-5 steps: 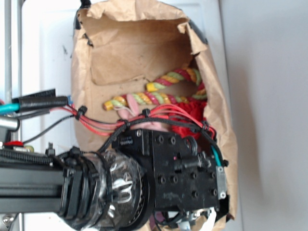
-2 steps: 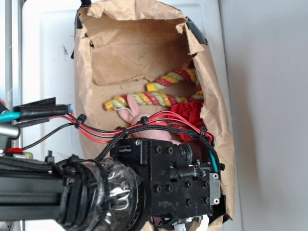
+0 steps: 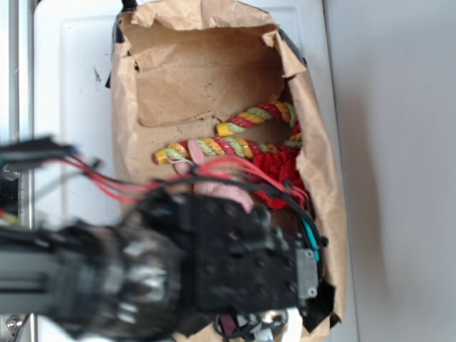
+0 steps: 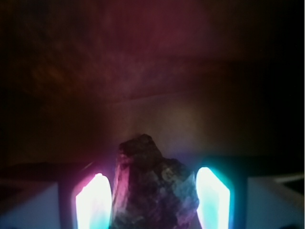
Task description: Grab the rock.
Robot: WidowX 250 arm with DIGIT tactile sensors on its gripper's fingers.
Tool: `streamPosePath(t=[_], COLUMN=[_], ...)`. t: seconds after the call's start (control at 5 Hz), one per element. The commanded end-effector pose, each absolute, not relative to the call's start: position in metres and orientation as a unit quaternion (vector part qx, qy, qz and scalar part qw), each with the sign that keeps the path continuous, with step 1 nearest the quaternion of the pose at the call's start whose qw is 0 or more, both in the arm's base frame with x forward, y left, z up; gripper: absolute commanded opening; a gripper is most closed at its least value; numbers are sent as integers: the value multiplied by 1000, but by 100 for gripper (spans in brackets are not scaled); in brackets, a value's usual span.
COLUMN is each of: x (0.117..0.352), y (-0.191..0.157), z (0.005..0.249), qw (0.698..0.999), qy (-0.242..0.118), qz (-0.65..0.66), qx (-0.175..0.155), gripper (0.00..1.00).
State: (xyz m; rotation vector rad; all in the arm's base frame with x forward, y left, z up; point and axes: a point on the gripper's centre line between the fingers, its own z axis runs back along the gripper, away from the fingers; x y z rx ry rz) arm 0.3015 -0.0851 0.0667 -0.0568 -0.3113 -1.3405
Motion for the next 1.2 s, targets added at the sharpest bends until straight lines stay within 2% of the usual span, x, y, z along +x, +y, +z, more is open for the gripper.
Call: streamPosePath(t=[0.0, 0.2, 0.4, 0.8, 1.0], x=[298, 292, 288, 288, 284], y=[-52, -46, -36, -14, 5], z=[138, 150, 158, 176, 191], qw=[864, 901, 940, 974, 981], qy=[-208, -205, -193, -153, -146], qz=[-458, -375, -265, -154, -126], qx=[25, 74, 95, 64, 9], gripper=[0, 0, 0, 0, 0])
